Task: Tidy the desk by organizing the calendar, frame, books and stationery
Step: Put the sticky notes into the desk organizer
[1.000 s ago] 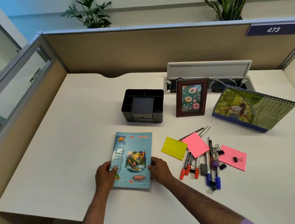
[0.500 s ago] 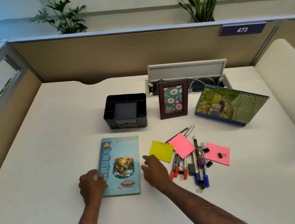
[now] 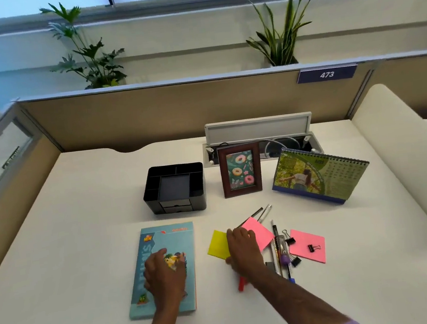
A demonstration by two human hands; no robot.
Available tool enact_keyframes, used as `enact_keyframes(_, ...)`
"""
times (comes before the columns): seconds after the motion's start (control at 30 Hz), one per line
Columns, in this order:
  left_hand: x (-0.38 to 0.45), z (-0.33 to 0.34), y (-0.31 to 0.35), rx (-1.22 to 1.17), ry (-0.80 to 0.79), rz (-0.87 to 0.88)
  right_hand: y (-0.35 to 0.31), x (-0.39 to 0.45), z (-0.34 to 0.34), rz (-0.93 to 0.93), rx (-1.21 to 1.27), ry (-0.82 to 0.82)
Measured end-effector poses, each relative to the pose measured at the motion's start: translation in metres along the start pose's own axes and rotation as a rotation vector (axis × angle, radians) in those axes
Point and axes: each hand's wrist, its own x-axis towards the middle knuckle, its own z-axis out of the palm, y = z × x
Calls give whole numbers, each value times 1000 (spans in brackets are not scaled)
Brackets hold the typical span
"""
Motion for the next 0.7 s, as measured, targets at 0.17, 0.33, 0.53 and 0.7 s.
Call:
enact_keyframes(0.17, -10, 8, 14, 5, -59, 7, 3, 5, -5, 17, 38, 18)
enact_keyframes(0.33, -14, 7, 20, -27, -93, 23, 5, 4, -15, 32, 248, 20)
enact_keyframes(0.53, -14, -8, 34, -227, -236, 275, 4, -12, -41, 26, 702, 3)
enact_keyframes(0.7, -2, -22, 54, -292, -366, 467, 4, -23, -59, -11, 894, 39)
